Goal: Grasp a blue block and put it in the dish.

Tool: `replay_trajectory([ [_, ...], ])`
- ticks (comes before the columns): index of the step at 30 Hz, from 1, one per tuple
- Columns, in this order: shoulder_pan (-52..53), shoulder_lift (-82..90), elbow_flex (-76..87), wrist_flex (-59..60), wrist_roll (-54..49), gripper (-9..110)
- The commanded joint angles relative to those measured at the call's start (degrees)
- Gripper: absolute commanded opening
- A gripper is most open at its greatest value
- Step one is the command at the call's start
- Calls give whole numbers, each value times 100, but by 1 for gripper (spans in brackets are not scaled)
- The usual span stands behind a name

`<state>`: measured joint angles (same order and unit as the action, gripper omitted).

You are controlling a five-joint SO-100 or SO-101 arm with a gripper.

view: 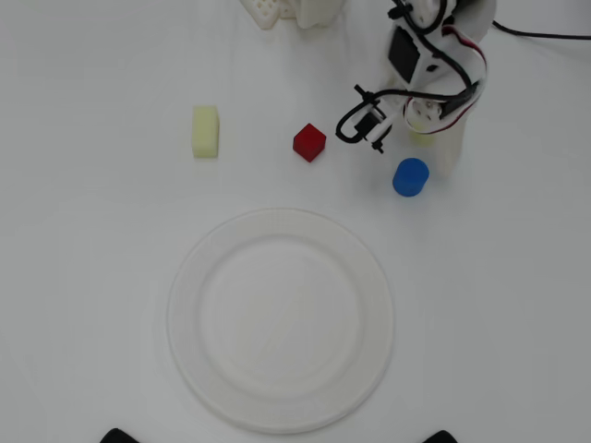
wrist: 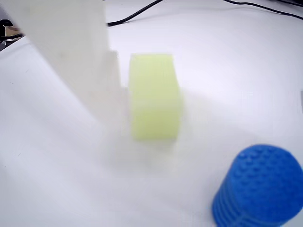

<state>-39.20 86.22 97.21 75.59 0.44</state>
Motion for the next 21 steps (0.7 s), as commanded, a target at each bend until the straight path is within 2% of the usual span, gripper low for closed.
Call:
replay_trajectory([
  [1, -44, -334, -589, 26, -44, 29],
  [21, 334, -1661, -1661, 35, -176, 22],
])
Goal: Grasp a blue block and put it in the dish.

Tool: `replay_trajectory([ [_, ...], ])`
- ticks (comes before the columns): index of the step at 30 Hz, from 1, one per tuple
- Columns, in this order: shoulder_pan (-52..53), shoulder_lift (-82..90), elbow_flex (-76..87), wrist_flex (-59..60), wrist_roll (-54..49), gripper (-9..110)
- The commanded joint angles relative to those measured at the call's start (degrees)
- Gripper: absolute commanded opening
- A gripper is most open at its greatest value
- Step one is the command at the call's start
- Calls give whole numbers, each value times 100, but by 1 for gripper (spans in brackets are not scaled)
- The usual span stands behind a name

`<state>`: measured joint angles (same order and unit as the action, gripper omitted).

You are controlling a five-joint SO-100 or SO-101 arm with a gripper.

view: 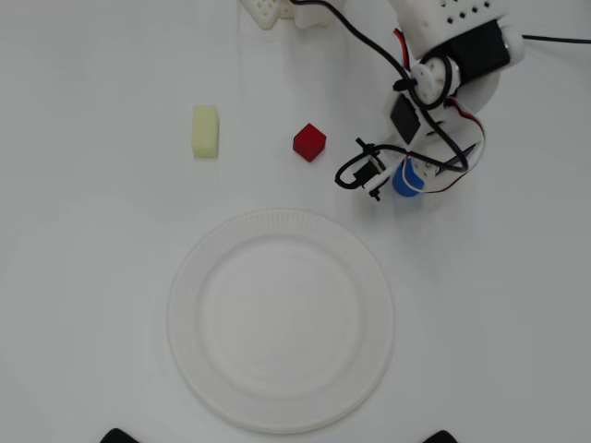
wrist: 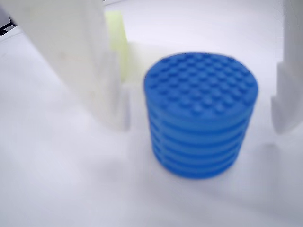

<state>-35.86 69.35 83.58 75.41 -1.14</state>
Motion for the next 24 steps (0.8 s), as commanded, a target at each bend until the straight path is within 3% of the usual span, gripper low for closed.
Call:
replay_trajectory([
  [1, 0, -35, -352, 53, -18, 21],
  [7, -9, -202, -483, 88, 18, 11],
  [10, -26, -202, -536, 149, 53, 0],
  [16, 132, 9, -861, 510, 141, 0],
  [24, 949, 1600, -905, 694, -272, 0],
])
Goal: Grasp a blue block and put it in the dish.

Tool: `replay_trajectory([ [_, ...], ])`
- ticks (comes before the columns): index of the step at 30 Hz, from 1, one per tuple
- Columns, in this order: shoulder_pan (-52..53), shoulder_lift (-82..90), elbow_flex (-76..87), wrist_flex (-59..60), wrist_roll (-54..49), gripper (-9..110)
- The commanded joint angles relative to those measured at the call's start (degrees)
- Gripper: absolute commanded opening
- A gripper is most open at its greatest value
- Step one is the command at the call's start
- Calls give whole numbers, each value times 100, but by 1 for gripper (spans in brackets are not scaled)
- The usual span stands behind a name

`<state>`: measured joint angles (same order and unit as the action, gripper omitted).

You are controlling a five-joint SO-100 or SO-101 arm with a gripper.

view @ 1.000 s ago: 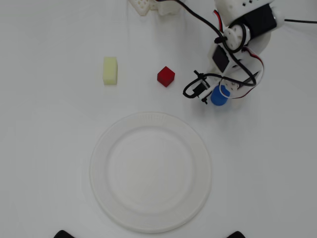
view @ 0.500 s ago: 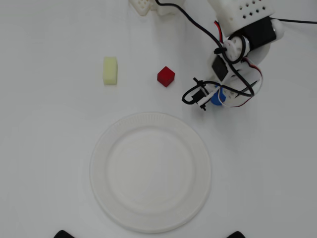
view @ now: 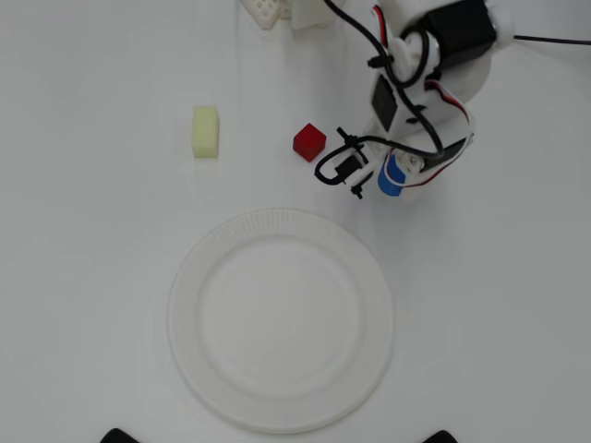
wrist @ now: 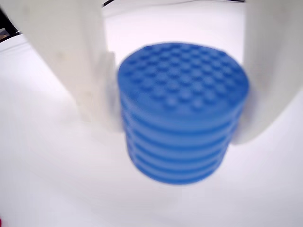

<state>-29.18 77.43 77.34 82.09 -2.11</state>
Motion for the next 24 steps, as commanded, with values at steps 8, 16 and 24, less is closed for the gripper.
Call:
replay_trajectory([
  [8, 1617, 2065, 501, -1819, -1187, 0],
  [16, 2320, 1494, 642, -3384, -1626, 0],
  [24, 2443, 580, 642, -3691, -1380, 0],
])
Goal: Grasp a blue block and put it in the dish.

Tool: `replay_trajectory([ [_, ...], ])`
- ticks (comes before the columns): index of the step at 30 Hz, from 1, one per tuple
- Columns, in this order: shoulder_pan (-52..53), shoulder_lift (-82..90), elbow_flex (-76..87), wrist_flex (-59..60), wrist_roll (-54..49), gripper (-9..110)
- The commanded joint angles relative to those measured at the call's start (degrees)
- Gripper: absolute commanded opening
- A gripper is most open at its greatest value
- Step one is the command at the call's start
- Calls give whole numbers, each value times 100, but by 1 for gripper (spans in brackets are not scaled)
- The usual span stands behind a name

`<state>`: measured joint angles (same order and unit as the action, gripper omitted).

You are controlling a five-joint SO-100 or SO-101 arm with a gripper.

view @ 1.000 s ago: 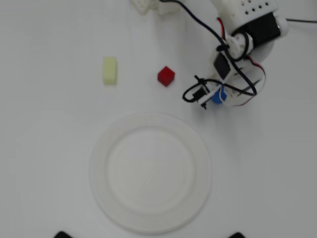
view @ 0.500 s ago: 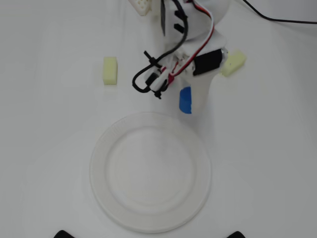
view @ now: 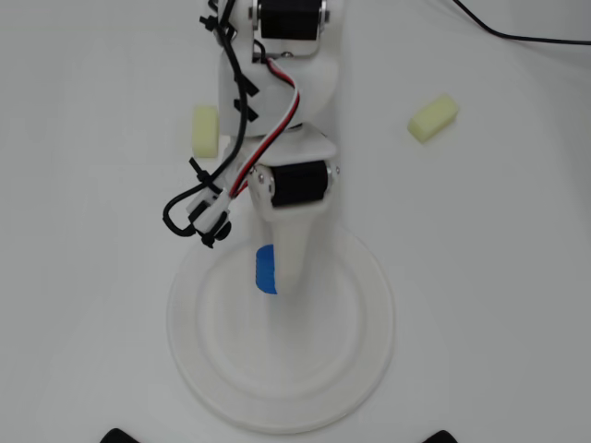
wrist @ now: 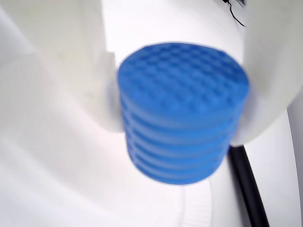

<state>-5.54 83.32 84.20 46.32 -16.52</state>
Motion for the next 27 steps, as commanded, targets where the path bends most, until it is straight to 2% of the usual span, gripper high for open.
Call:
replay_trajectory([
  [1, 79, -97, -44, -114, 88, 0],
  [27, 44, -896, 369, -88, 387, 0],
])
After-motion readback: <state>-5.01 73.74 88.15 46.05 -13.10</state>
